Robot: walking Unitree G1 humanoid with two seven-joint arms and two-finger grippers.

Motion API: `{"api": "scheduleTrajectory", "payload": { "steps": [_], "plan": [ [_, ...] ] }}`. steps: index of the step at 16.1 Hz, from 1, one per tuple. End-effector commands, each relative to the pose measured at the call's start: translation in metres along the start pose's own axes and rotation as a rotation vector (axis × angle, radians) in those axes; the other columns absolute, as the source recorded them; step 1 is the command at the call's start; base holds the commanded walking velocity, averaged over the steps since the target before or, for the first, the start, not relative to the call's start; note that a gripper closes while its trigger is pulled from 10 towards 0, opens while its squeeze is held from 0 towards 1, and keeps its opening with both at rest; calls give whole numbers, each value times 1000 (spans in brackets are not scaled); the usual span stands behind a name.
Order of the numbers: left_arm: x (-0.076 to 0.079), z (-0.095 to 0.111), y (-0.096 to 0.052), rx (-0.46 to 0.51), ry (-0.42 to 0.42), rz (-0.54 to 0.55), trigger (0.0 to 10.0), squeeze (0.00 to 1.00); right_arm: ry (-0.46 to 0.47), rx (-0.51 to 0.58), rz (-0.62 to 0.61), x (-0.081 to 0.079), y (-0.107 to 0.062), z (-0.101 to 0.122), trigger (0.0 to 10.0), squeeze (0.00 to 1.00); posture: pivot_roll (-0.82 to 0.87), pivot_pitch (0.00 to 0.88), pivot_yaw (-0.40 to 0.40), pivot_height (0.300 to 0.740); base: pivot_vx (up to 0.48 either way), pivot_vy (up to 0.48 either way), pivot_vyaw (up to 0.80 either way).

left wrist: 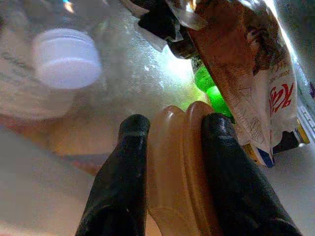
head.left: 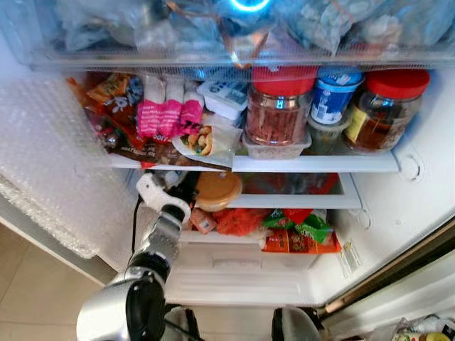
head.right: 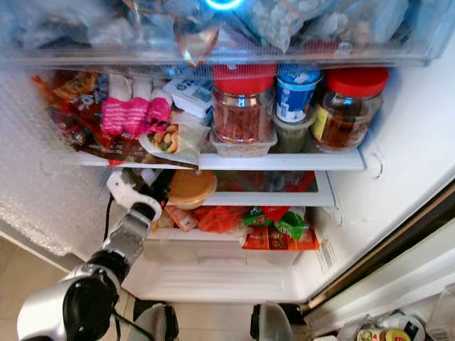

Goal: Restocking fridge

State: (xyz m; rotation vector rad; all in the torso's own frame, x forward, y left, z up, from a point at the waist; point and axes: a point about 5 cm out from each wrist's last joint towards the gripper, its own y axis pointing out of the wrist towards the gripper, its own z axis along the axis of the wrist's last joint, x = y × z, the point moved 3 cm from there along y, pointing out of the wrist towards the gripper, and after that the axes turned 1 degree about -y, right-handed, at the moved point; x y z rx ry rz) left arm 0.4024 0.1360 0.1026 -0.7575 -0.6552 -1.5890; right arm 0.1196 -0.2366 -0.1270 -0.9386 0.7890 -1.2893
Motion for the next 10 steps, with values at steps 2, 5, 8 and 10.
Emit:
{"api": "scheduleTrajectory", "payload": {
  "steps": [2, 5, 8, 10],
  "plan": [
    [2, -11, 2, -50, 50, 41, 10000, 0, 3, -43, 15, -5, -3, -18, 10000, 0, -226, 203, 11, 632, 0, 0, 0],
    [-1, -4, 4, -5, 1, 109, 10000, 0, 1, -58, 23, -6, -4, -22, 10000, 0, -249, 216, 1, 632, 0, 0, 0],
    [-3, 1, 5, 20, -2, 139, 10000, 871, 0, -60, 23, -5, -4, -23, 10000, 0, -248, 217, -5, 632, 0, 0, 0],
    [-3, 2, 5, 26, -3, 141, 10000, 1000, 0, -60, 22, -5, -4, -23, 10000, 0, -244, 212, -6, 632, 0, 0, 0]
  ]
}}
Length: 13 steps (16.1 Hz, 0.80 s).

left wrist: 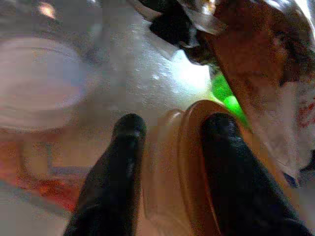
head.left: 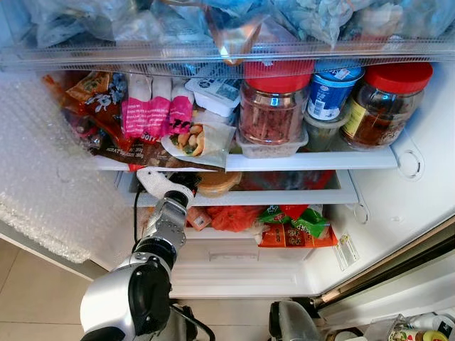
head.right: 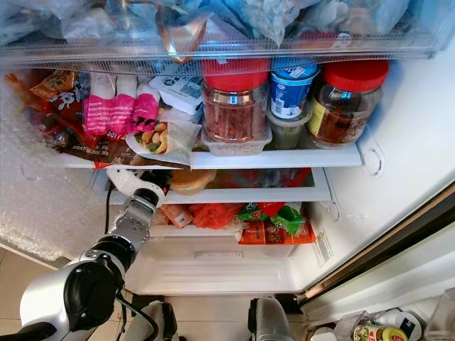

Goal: Restocking fridge

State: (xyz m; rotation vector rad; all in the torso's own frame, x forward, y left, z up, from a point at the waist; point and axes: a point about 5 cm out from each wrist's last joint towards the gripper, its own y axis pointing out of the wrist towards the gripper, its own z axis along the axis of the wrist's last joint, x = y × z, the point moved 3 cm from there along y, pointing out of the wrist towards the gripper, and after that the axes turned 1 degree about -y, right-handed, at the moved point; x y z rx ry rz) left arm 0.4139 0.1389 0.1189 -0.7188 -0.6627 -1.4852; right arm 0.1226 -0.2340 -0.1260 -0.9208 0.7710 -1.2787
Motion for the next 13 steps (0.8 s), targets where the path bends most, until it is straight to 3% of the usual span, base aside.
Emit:
{"api": "scheduleTrajectory", "payload": {
  "steps": [1, 7, 13],
  "plan": [
    [-14, -11, -6, -41, -2, 55, 10000, 1000, 10, -80, 9, -3, -5, -25, 10000, 0, -238, 207, -5, 632, 0, 0, 0],
    [-16, -8, -8, -41, 41, 19, 10000, 1000, 14, -58, 9, -5, -2, -16, 10000, 0, -217, 175, 13, 632, 0, 0, 0],
    [-13, 2, -9, -15, 90, -85, 10000, 1000, 21, -37, 6, -7, 2, -5, 10000, 0, -176, 134, 33, 632, 0, 0, 0]
  ]
}}
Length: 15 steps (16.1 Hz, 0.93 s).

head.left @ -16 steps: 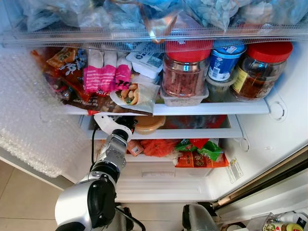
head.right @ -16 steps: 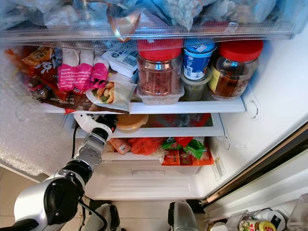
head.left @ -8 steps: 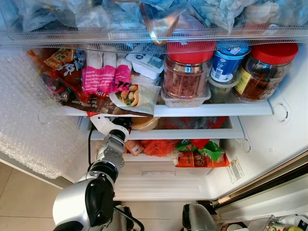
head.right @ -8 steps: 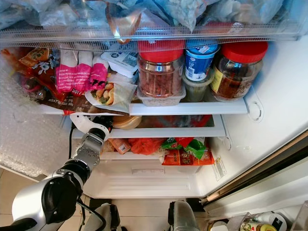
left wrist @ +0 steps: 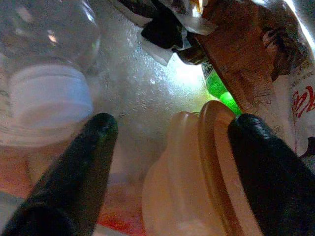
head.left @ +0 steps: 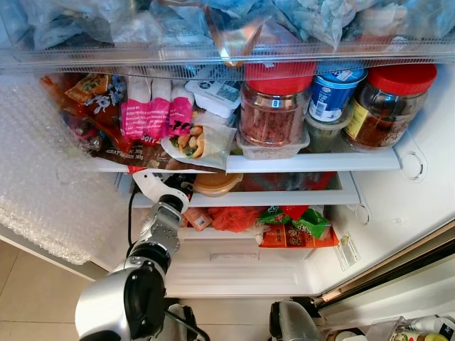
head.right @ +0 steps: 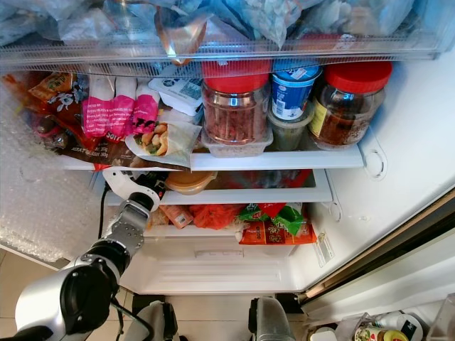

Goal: Restocking fridge

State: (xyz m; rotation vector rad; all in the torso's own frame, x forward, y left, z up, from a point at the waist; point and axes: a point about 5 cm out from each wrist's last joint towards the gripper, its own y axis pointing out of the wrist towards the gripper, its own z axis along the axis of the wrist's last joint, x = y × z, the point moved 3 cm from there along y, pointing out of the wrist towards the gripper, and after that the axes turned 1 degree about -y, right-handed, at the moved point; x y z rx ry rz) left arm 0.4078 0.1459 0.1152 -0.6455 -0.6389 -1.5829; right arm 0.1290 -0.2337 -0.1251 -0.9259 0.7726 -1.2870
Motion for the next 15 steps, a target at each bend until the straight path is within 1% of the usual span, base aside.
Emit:
{"api": "scheduleTrajectory", "payload": {
  "steps": [1, 3, 4, 5, 6, 7, 8, 10, 12, 13, 15],
  "plan": [
    [-6, -1, -5, -8, 13, -21, 10000, 0, 17, -33, 14, -8, 0, -10, 10000, 0, -173, 130, 38, 632, 0, 0, 0],
    [-13, -8, -14, -37, 63, -60, 10000, 0, 27, -30, 9, -8, 1, -8, 10000, 0, -149, 111, 53, 632, 0, 0, 0],
    [-15, -10, -18, -42, 71, -71, 10000, 0, 43, -28, 2, -8, 1, -8, 10000, 0, -143, 110, 55, 632, 0, 0, 0],
    [-16, -11, -20, -47, 96, -81, 10000, 0, 50, -28, -1, -8, 1, -8, 10000, 0, -141, 108, 56, 632, 0, 0, 0],
    [-16, -14, -23, -58, 132, -104, 10000, 0, 45, -28, 2, -8, 1, -7, 10000, 0, -129, 104, 56, 632, 0, 0, 0],
    [-16, -17, -29, -72, 198, -141, 10000, 0, 41, -27, 4, -8, 1, -6, 10000, 0, -124, 100, 60, 632, 0, 0, 0],
    [-16, -17, -32, -73, 215, -156, 10000, 0, 41, -26, 4, -8, 2, -6, 10000, 0, -123, 100, 61, 632, 0, 0, 0],
    [-16, -17, -34, -71, 219, -164, 10000, 0, 41, -26, 3, -8, 2, -6, 10000, 0, -123, 100, 61, 632, 0, 0, 0],
    [-12, -20, -43, -72, 280, -197, 10000, 0, 41, -23, -2, -8, 2, -5, 10000, 0, -94, 89, 63, 632, 0, 0, 0],
    [-9, -21, -45, -68, 271, -201, 10000, 0, 43, -21, -6, -7, 2, -4, 10000, 0, -94, 89, 63, 632, 0, 0, 0],
    [5, -26, -40, -67, 246, -231, 10000, 0, 42, -20, -7, -7, 2, -4, 10000, 0, -100, 88, 62, 632, 0, 0, 0]
  ]
}}
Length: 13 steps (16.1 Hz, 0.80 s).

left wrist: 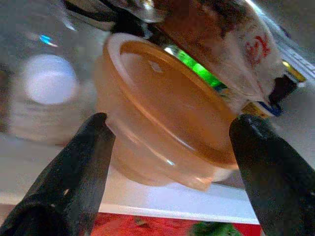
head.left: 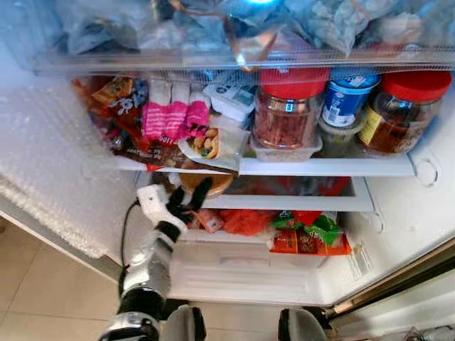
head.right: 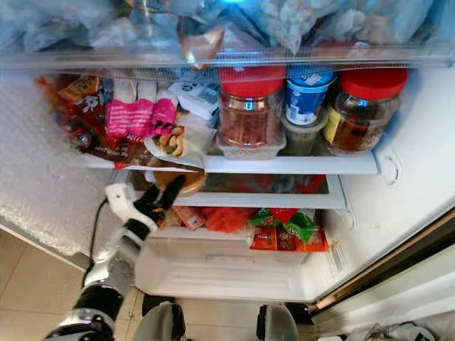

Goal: Restocking fridge

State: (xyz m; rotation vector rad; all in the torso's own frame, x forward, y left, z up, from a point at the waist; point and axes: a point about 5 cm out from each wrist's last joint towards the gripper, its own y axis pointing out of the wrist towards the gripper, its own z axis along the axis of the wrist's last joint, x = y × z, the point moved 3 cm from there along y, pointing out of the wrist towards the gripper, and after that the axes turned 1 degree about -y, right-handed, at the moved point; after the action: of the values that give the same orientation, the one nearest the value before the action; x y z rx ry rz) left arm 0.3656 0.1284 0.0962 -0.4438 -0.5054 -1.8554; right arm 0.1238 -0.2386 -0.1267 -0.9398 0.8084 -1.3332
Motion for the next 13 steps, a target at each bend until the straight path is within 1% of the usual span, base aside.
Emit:
{"api": "scheduleTrajectory", "payload": {
  "steps": [1, 2, 4, 7, 8, 9, 10, 11, 12, 13],
  "plan": [
    [8, 2, 6, -6, 11, -30, 10000, 0, 1, 5, 28, -11, 2, 2, 10000, 0, -105, 89, 64, 632, 0, 0, 0],
    [17, 0, 12, -13, -2, -56, 10000, 0, 6, 7, 23, -11, 2, 1, 10000, 0, -108, 87, 63, 632, 0, 0, 0],
    [22, -1, 19, -27, -14, -60, 10000, 0, 1, 3, 24, -11, 2, 1, 10000, 0, -114, 86, 62, 632, 0, 0, 0],
    [22, -5, 23, -59, -38, -51, 10000, 0, 0, -1, 26, -11, 2, 0, 10000, 0, -121, 80, 66, 632, 0, 0, 0],
    [22, -7, 23, -71, -39, -52, 10000, 0, 0, -2, 27, -12, 2, 0, 10000, 0, -123, 77, 67, 632, 0, 0, 0],
    [20, -12, 19, -102, -28, -57, 10000, 0, -2, -4, 29, -12, 2, -1, 10000, 0, -122, 76, 68, 632, 0, 0, 0],
    [19, -13, 18, -106, -27, -56, 10000, 0, -3, -5, 30, -12, 2, -1, 10000, 0, -117, 72, 67, 632, 0, 0, 0],
    [14, -14, 15, -108, -18, -43, 10000, 0, -14, -11, 34, -12, 2, -1, 10000, 0, -112, 68, 65, 632, 0, 0, 0],
    [12, -12, 11, -96, 3, -35, 10000, 0, -17, -12, 35, -12, 2, -1, 10000, 0, -109, 63, 64, 632, 0, 0, 0],
    [11, -10, 8, -87, 46, -36, 10000, 0, -18, -12, 36, -12, 2, -2, 10000, 0, -106, 58, 64, 632, 0, 0, 0]
  ]
}}
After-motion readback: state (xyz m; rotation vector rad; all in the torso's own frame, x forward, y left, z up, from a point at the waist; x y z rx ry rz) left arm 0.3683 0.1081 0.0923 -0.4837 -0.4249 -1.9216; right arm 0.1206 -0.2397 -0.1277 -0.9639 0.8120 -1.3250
